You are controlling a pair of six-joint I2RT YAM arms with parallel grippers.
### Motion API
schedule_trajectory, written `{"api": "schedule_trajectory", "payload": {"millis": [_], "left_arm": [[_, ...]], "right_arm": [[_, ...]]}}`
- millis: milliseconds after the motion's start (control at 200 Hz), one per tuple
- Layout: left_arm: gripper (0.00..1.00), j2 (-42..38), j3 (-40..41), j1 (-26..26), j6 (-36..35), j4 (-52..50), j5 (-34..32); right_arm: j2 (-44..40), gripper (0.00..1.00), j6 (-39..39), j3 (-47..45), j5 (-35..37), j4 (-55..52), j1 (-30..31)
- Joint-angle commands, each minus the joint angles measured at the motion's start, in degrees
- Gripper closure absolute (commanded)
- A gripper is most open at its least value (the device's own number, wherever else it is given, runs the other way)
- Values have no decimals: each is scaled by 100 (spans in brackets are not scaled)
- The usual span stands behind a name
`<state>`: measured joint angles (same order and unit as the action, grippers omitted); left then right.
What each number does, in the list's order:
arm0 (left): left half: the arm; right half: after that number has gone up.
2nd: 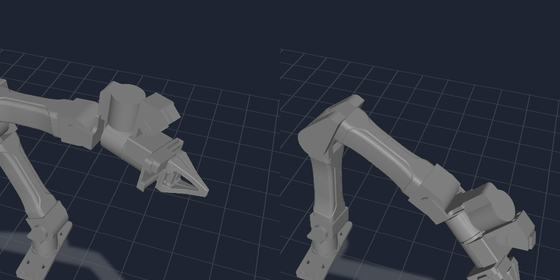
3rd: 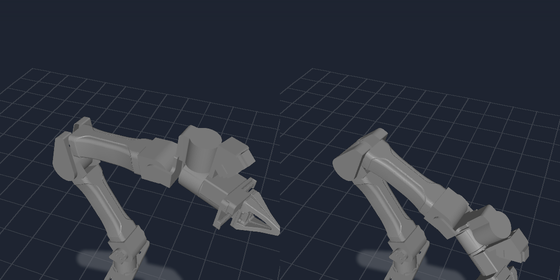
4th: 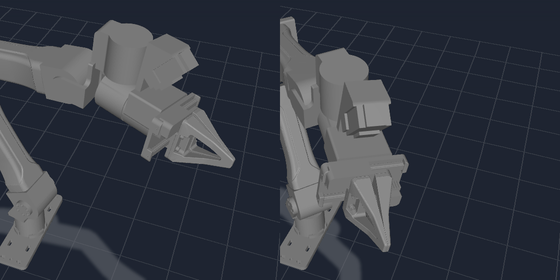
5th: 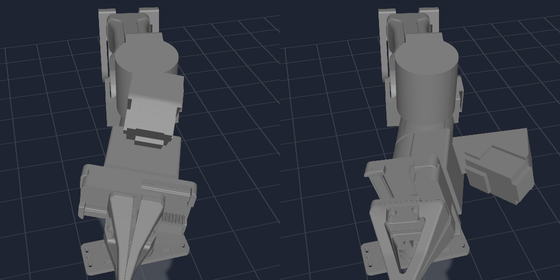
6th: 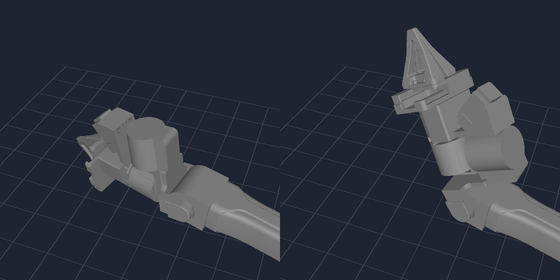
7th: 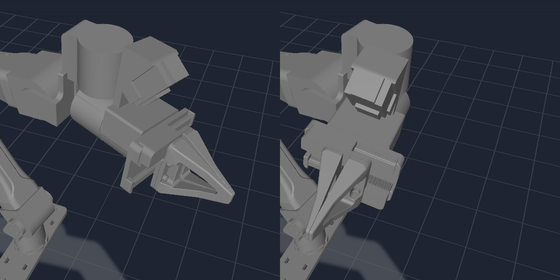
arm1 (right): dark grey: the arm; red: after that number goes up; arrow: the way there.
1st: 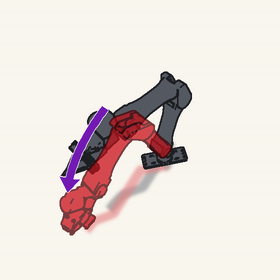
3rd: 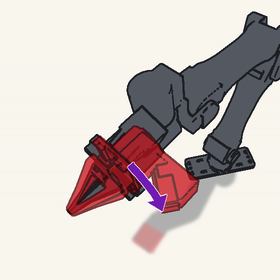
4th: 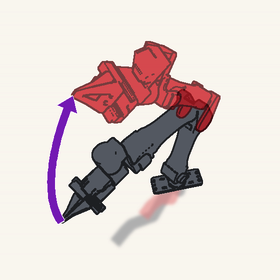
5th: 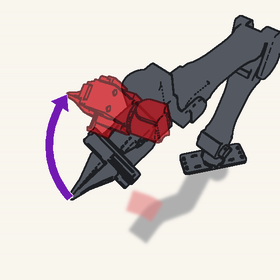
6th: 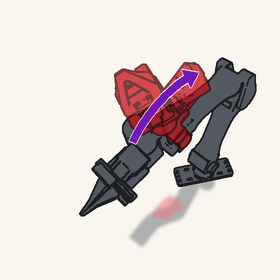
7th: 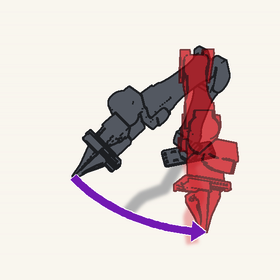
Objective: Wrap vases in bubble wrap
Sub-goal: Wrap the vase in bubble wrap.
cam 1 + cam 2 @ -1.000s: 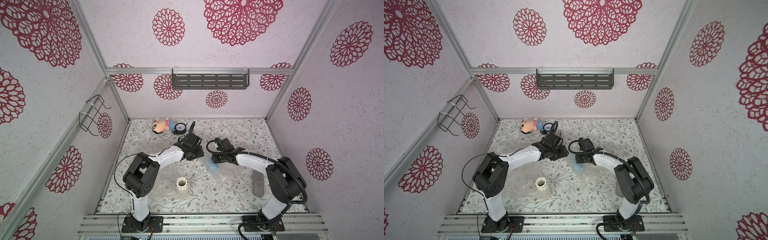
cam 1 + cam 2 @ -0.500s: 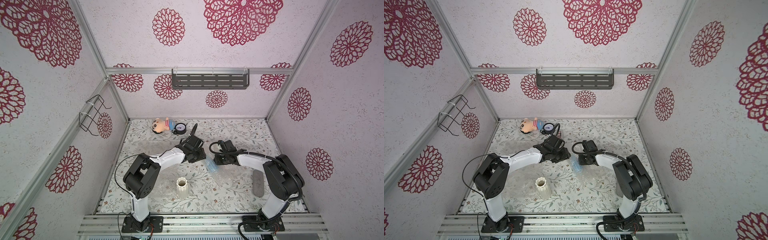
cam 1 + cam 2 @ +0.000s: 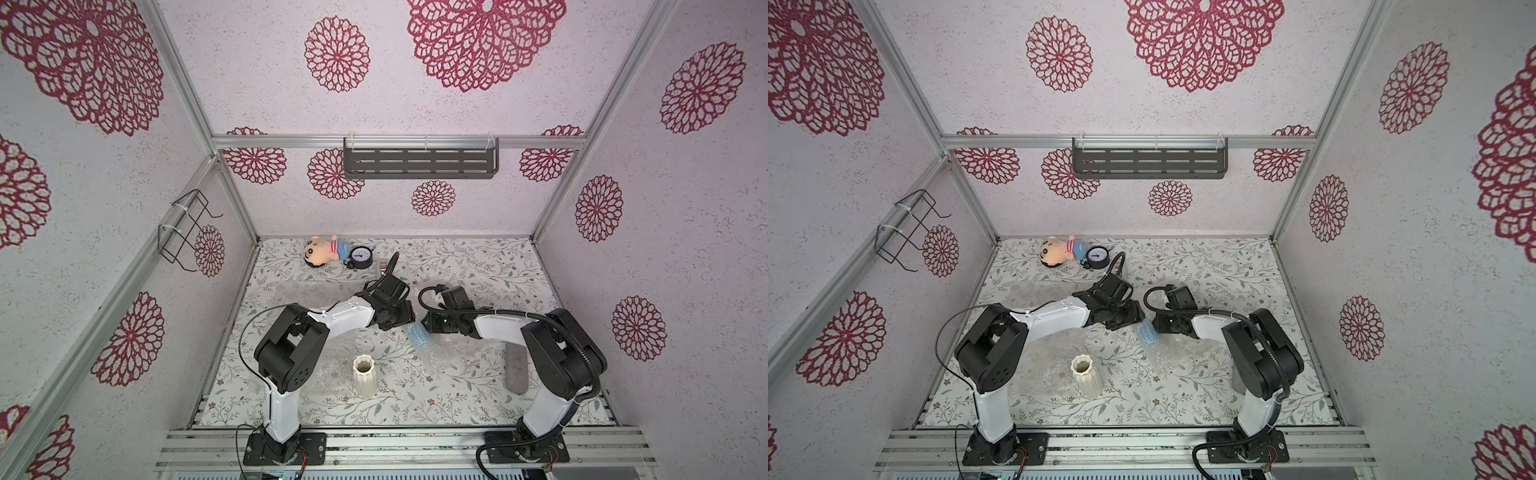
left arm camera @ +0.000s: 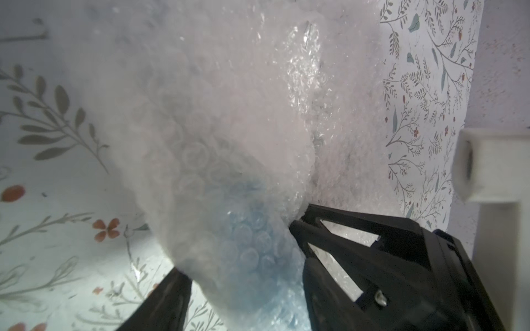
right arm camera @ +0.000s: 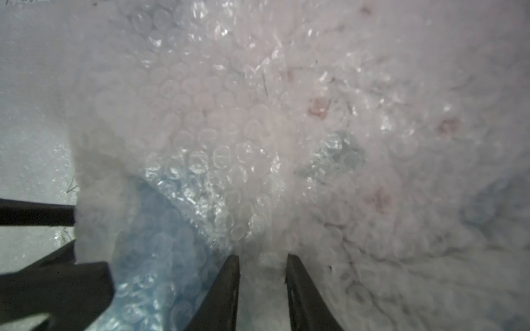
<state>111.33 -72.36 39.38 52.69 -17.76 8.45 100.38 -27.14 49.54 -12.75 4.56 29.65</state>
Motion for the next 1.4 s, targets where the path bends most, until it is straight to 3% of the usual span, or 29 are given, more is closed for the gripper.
{"api": "schedule_trajectory", "payload": {"millis": [0,135,295,435,540,635,846,1116,1396], "left_arm": [[28,285,-146,-49,-236,-138,3],[24,516,-472,-208,-364,-592,-258],[27,593,-443,-218,-303,-492,-273],[30,491,-294,-232,-320,-517,-359],[31,455,-250,-229,-316,-452,-319],[32,426,-239,-229,-286,-390,-291],[32,372,-200,-229,-197,-272,-249],[31,301,-207,-224,-162,-218,-203],[26,179,-334,-240,-197,-247,-188]], "right_arm": [[6,65,-174,-150,-127,-95,66],[-22,61,-152,-180,-128,-35,76],[-234,55,-117,-126,49,-169,76],[-838,41,18,-23,574,-718,63],[-1165,39,146,214,873,-1367,50],[-1356,39,98,357,654,-1637,121],[-1073,51,-106,697,242,-1713,618],[-604,70,50,788,464,-1824,638],[-721,74,-50,440,686,-1692,504]]}}
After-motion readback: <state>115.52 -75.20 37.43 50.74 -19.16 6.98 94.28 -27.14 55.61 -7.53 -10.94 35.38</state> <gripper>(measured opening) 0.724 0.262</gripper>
